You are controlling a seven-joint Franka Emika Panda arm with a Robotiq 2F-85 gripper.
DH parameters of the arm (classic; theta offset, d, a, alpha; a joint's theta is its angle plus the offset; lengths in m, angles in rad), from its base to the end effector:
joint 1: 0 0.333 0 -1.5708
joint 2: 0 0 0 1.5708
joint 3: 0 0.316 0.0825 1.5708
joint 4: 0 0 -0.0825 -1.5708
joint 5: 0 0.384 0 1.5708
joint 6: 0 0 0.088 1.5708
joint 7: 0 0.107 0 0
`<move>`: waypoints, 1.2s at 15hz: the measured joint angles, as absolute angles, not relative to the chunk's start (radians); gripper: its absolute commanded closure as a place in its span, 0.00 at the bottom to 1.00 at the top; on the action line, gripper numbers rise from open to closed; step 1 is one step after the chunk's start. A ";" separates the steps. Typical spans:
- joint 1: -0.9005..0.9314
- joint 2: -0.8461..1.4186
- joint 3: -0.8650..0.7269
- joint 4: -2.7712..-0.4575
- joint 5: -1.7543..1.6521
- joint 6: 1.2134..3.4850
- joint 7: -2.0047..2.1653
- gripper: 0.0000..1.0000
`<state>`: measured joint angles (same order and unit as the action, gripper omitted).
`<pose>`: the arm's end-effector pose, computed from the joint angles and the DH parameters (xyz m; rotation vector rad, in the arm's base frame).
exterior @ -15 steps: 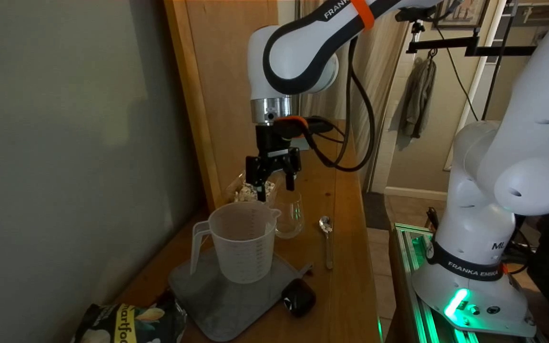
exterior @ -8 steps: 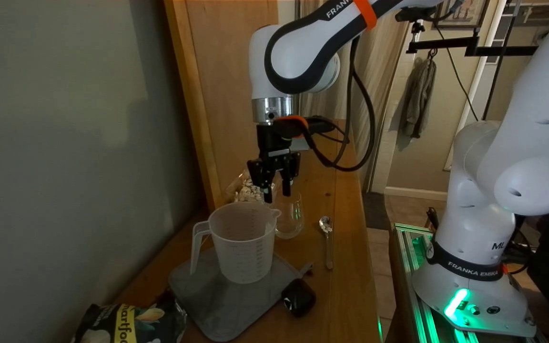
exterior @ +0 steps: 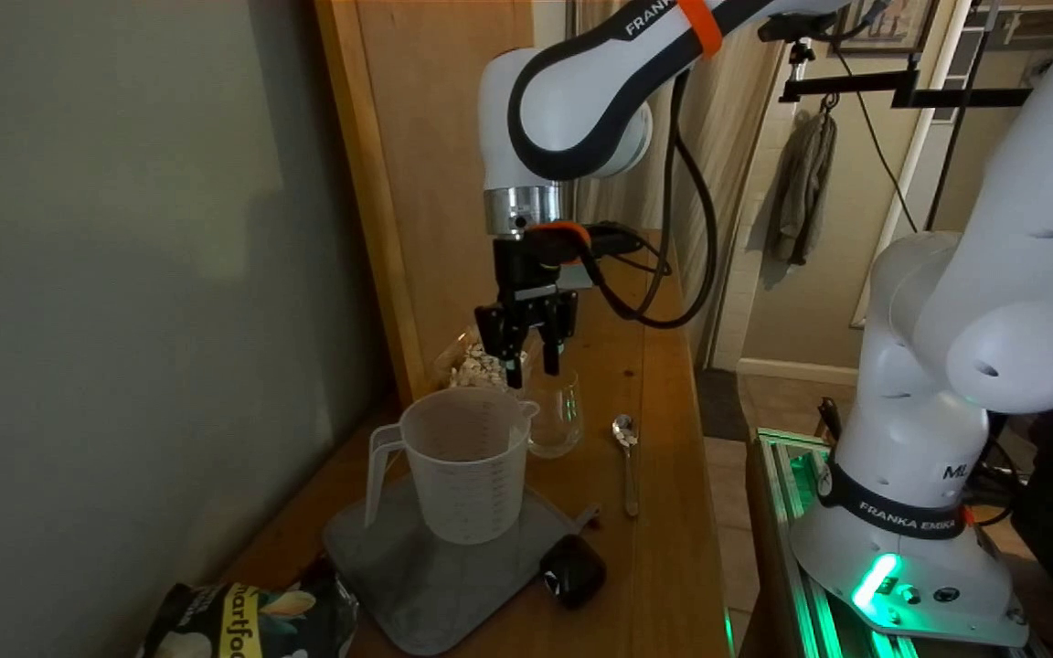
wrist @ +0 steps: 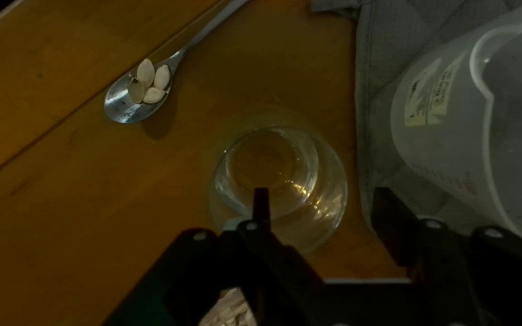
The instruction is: Pour the contents from the glass cup into the jar
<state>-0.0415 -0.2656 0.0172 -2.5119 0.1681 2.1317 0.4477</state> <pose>0.4235 -0.0031 0.3679 -2.9063 0.8524 0.2116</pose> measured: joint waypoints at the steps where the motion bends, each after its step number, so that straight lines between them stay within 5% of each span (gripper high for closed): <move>1: -0.043 -0.265 0.017 -2.512 0.168 2.132 0.448 0.16; 4: -0.046 -0.262 0.017 -2.512 0.168 2.132 0.448 0.02; 6: -0.048 -0.256 0.017 -2.512 0.168 2.132 0.446 0.36; 8: -0.048 -0.248 0.017 -2.512 0.168 2.132 0.444 0.44; 15: -0.048 -0.227 0.017 -2.511 0.167 2.132 0.444 0.94; 18: -0.048 -0.226 0.017 -2.510 0.167 2.132 0.443 1.00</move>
